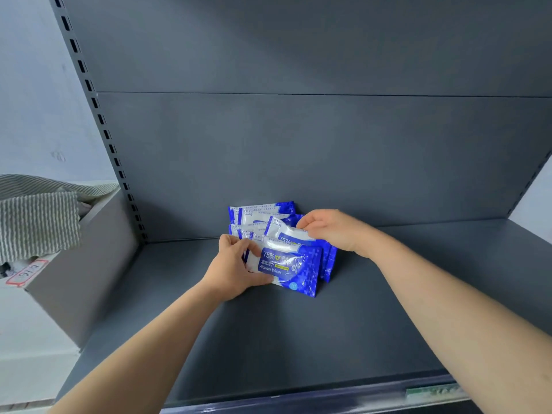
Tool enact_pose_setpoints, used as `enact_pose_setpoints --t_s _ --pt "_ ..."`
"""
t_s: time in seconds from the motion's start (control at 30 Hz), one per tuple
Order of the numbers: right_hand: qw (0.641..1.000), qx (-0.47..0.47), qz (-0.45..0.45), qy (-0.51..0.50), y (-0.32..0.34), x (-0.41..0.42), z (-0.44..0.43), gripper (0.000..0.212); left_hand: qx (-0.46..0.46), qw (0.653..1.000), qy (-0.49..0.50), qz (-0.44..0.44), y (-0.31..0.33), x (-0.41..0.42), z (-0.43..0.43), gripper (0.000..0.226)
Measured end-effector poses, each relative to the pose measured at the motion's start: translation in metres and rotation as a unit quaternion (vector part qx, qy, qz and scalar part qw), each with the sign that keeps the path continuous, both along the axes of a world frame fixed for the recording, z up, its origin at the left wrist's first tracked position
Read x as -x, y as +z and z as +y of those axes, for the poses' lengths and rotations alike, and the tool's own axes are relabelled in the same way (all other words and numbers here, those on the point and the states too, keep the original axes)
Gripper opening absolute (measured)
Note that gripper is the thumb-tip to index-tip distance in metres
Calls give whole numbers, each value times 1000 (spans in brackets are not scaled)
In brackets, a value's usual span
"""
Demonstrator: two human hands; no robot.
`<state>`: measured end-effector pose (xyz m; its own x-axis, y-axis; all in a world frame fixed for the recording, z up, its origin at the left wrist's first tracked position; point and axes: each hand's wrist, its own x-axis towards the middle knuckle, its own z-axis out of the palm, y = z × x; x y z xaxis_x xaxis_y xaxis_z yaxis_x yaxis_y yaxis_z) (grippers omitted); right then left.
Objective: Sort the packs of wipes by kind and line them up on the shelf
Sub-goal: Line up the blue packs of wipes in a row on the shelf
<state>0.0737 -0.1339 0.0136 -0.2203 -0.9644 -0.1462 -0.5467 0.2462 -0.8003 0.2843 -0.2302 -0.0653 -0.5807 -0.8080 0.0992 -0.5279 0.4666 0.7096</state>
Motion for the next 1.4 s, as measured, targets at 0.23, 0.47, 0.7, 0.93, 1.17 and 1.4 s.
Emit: enact_pose_setpoints --t_s 0.23,0.47,0.7,0.93,1.17,1.4 --pt "996 -26 36 74 -3 -15 -8 57 20 994 91 55 4 7 9 100" --pt "973 28 218 -67 -14 -25 -25 84 -39 989 142 11 11 -2 -6 115" --pt "998 14 36 -46 -29 -22 -22 31 -38 995 96 6 5 2 -11 75" --pt "994 18 86 -64 -37 -26 -26 77 -56 995 60 57 11 -6 -3 75" --pt "979 57 172 -87 -48 -28 -3 39 -21 995 75 57 12 -16 4 67" --pt "963 68 251 -77 -33 -27 25 53 156 982 99 26 34 -4 18 68"
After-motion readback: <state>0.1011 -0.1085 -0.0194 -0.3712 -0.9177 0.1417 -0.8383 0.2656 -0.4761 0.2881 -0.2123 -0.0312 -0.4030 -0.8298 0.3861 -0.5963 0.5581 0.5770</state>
